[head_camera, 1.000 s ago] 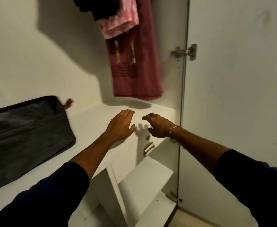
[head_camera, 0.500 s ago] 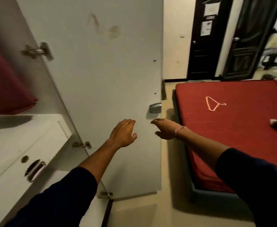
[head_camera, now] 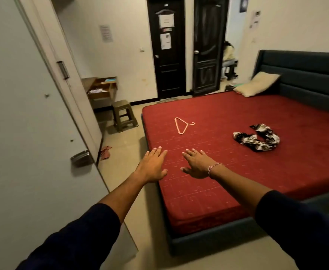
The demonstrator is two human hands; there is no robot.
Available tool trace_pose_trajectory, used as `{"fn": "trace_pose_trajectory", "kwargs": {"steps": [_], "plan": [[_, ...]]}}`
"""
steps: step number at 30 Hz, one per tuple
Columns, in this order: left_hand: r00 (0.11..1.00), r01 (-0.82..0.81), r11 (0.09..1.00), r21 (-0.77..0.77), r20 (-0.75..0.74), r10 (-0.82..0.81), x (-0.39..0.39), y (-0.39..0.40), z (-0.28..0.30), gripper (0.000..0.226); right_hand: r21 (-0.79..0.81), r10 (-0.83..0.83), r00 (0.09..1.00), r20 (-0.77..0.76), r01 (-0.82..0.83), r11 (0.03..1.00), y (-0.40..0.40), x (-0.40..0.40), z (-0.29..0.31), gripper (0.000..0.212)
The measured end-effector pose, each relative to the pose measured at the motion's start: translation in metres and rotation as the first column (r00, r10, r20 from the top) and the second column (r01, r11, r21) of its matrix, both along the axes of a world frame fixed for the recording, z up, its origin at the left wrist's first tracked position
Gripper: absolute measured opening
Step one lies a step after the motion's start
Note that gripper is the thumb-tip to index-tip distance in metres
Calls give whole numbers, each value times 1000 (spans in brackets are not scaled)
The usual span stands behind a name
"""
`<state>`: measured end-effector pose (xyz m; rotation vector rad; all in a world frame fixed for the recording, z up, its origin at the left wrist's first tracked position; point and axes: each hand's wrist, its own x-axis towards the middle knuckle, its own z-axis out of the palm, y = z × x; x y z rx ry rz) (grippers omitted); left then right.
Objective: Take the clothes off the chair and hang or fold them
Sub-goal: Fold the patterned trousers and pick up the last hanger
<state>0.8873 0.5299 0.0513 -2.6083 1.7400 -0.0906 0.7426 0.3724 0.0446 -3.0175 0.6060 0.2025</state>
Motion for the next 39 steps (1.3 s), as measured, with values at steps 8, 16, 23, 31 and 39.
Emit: {"fn": "trace_pose_trajectory", "kwargs": {"steps": [8, 16, 23, 31, 39], "plan": [[979, 201, 978, 58, -28, -200, -31, -183, -21, 85, 23, -234, 971, -51, 236, 972, -144, -58, -20, 78], [952, 292, 956, 41, -103, -287, -35, -380, -37, 84, 42, -363, 925, -108, 369, 928, -322, -85, -37, 80], [929, 339, 940, 46, -172, -327, -47, -520, -58, 86, 130, -420, 901, -109, 432, 893, -461, -103, -55, 76], [931, 257, 959, 116, -297, -214, -53, -661, -114, 82, 267, -383, 910, -158, 413, 871, -635, -101, -116, 61], [887, 115, 969, 217, -462, -2, -46, -800, -186, 82, 417, -379, 893, -243, 449, 790, -792, -95, -203, 59]]}}
